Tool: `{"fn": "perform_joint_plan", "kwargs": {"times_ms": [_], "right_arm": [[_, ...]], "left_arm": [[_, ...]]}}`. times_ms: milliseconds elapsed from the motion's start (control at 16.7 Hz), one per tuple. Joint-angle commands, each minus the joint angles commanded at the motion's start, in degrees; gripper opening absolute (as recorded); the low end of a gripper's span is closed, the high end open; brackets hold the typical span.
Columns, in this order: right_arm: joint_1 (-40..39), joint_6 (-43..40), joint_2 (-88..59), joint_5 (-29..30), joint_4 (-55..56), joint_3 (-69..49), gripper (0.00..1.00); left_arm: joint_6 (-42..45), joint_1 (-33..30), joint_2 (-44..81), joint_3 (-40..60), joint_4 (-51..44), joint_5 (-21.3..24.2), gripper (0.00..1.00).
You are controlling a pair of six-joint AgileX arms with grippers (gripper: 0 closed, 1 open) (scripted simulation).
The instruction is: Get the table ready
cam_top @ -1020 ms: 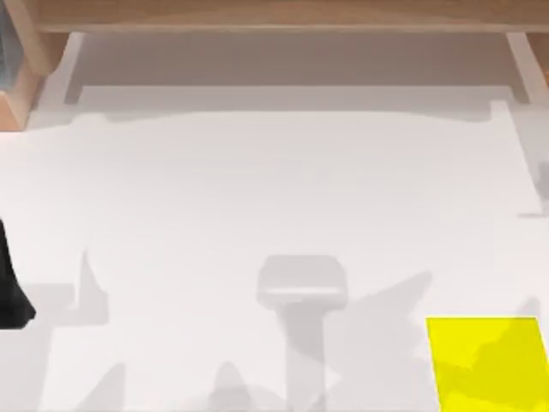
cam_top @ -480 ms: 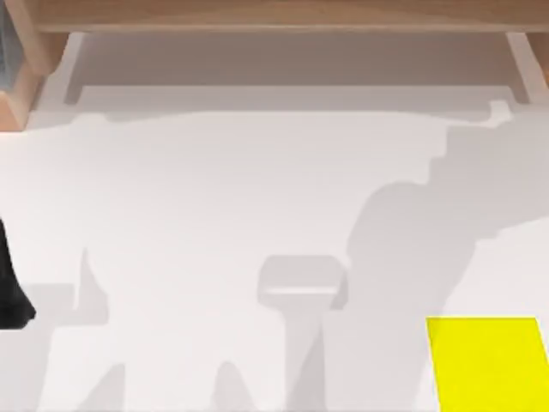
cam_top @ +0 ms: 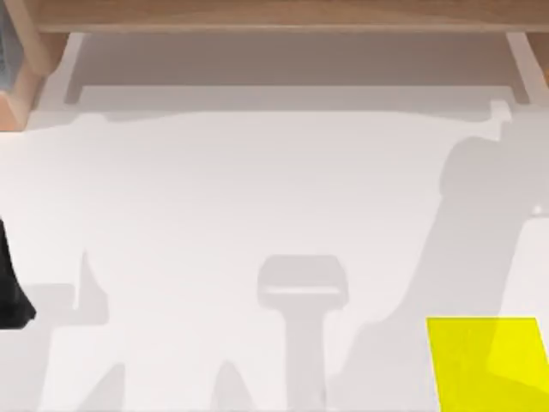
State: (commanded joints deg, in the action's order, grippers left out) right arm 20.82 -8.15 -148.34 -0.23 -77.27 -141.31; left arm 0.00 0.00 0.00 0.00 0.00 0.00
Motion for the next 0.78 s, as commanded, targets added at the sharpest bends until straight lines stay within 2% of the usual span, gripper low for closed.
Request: {"fn": "perform_joint_plan", "kwargs": {"times_ms": [780], "right_arm": [[0.3, -0.3, 0.1, 0.0, 4.2, 4.6, 1.00]], "left_arm": [[0.0, 0.0, 0.0, 0.0, 0.0, 0.0, 1.00]]}}
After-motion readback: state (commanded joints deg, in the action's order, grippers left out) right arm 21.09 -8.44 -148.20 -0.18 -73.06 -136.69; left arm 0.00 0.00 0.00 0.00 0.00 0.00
